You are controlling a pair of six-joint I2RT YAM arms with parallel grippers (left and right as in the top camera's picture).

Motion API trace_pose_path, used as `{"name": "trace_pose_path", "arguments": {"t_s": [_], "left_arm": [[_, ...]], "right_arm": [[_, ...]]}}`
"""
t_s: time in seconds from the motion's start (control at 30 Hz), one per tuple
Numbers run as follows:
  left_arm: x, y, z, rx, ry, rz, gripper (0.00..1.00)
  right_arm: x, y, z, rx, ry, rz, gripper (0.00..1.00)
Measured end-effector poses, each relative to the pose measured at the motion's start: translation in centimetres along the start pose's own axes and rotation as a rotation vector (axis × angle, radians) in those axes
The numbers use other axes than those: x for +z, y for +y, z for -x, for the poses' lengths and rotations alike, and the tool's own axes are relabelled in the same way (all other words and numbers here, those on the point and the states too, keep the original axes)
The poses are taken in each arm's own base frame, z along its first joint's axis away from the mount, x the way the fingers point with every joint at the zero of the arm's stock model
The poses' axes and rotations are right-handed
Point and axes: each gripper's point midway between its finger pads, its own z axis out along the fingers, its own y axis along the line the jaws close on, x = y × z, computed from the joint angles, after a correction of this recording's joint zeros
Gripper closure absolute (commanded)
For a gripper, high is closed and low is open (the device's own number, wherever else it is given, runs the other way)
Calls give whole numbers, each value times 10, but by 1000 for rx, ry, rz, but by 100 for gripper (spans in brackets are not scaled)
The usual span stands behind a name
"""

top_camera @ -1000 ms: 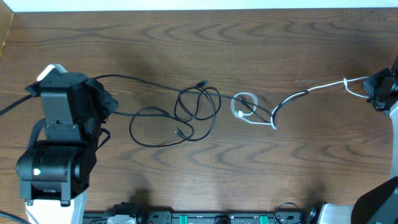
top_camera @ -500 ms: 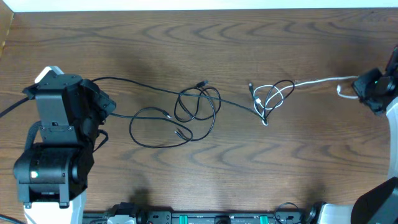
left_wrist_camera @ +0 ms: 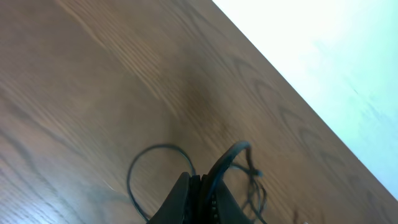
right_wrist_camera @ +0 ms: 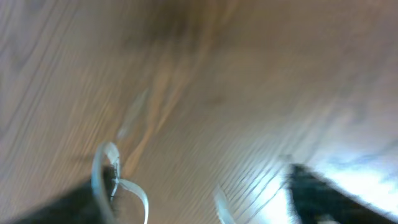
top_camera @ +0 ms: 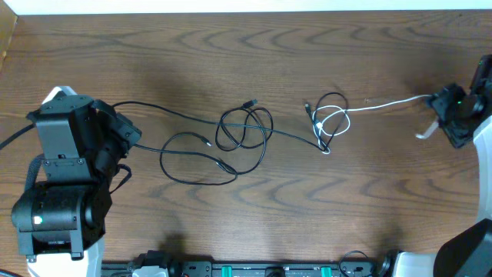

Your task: Untangle cables

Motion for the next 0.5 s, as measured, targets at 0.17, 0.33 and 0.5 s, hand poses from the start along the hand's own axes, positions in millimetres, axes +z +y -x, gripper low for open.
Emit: {"name": "trace_pose_path", "arguments": {"t_s": [0.17,0.33,0.5], "left_arm": [[0,-15,-12,44,71,-84,93],[5,-30,-27,107,164,-162,93],[14,-37,-37,140,230,-191,93]], "right_arm": [[-4,40,-38,-178,128,161,1],[-15,76,-89,-402,265,314,1],[-27,98,-147,-643,367,407,1]]}}
